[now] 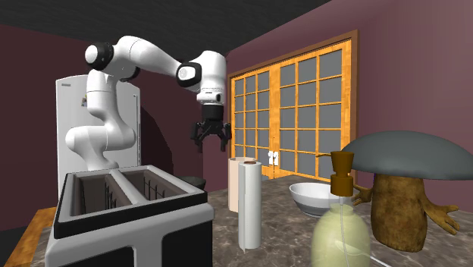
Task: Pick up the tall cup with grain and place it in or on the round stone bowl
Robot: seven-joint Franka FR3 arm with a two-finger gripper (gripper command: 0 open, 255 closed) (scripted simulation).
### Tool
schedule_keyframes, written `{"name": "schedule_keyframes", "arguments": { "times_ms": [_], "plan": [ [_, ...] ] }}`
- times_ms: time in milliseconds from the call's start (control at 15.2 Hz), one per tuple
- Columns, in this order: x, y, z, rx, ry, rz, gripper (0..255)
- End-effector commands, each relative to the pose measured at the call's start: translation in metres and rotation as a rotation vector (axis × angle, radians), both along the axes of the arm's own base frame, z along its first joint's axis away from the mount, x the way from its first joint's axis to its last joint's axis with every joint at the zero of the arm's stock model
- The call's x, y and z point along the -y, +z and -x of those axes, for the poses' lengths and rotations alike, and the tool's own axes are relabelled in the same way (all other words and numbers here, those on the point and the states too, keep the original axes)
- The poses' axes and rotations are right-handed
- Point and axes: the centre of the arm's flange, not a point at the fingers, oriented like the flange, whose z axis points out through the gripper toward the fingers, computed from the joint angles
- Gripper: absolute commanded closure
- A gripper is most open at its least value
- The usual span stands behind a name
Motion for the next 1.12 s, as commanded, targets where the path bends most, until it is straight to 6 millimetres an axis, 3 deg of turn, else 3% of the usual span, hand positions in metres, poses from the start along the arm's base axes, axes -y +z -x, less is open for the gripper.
{"name": "schedule_keyframes", "arguments": {
  "times_ms": [0,264,726,1056],
  "plan": [
    [-0.025,-0.009,-0.009,0.001,0.005,-0.007,0],
    [-0.067,-0.024,-0.022,0.001,0.015,-0.016,0],
    [-0.067,-0.061,-0.021,0.001,0.015,-0.016,0],
    [-0.067,-0.064,-0.021,0.001,0.015,-0.016,0]
  ]
}}
